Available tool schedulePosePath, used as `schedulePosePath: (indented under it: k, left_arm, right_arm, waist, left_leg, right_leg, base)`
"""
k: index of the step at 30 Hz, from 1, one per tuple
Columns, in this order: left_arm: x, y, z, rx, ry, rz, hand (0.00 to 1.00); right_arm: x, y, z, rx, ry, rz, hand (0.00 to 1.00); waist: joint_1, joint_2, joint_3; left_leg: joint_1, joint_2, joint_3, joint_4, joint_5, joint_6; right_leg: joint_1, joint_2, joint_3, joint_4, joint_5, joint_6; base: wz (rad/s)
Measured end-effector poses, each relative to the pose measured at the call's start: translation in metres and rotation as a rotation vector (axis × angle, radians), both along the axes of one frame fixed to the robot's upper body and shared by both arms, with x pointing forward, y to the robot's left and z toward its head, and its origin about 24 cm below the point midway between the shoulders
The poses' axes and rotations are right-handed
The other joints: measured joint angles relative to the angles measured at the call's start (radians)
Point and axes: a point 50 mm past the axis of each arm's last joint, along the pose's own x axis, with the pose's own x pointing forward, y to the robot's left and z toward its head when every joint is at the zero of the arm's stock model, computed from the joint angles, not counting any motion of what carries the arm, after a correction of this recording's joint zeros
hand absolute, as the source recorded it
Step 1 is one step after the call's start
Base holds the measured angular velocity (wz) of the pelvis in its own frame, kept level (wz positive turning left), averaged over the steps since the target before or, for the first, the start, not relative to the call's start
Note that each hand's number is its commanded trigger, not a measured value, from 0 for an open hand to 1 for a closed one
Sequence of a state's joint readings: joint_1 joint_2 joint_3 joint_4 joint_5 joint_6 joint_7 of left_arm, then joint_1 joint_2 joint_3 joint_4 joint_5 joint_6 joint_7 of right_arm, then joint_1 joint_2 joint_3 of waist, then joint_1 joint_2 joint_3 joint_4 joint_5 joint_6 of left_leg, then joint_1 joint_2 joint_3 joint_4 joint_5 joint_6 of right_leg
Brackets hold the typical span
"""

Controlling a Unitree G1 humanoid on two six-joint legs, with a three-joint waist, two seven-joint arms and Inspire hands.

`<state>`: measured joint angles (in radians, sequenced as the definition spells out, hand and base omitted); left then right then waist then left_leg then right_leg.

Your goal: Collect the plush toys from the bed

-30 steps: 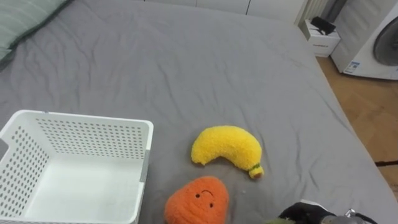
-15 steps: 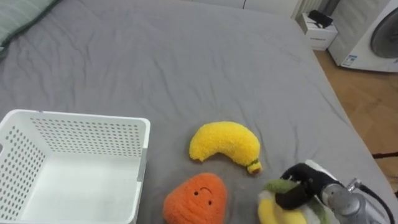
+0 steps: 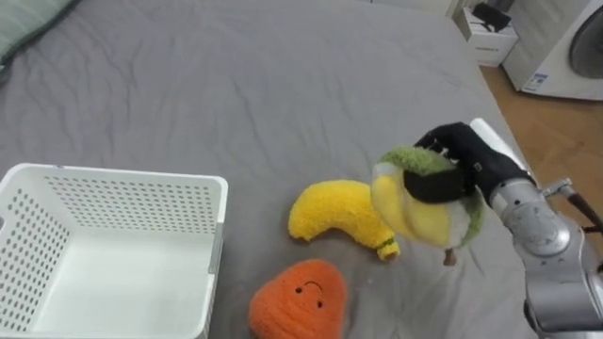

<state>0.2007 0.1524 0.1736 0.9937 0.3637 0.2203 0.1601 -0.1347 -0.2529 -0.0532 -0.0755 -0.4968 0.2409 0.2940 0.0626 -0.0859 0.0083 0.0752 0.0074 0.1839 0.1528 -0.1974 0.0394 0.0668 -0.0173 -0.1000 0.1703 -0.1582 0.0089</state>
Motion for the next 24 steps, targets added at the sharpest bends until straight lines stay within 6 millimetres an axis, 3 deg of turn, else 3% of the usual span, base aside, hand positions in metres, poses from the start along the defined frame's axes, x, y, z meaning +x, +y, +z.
schedulePosePath:
  k: [6,17,24]
  left_arm:
    - [0.01,-0.005,0.0,-0.002,-0.019,-0.055,0.0]
    - [0.028,-0.015,0.002,-0.018,-0.086,-0.118,0.0]
    - [0.035,-0.017,0.001,-0.027,-0.081,-0.167,0.0]
  right_arm:
    - [0.015,0.031,0.018,-0.018,-0.068,0.112,1.0]
    - [0.026,0.073,0.033,0.027,-0.125,0.249,1.0]
    - [0.026,0.119,0.027,0.062,-0.086,0.403,1.0]
  waist:
    - [0.029,0.0,-0.0008]
    - [0.153,0.0,0.0022]
    - [0.223,-0.027,0.0134]
  left_leg:
    - [-0.009,-0.003,-0.027,0.005,0.001,0.001]
    - [-0.023,-0.01,-0.085,0.017,0.003,0.001]
    - [-0.053,-0.022,-0.144,0.034,0.011,0.003]
  right_leg:
    - [0.004,-0.001,-0.036,0.0,0.0,0.0]
    - [0.02,-0.012,-0.1,-0.003,0.0,0.0]
    - [0.023,-0.017,-0.153,-0.005,0.0,0.001]
  base:
    - [0.11]
    - [0.15]
    - [0.24]
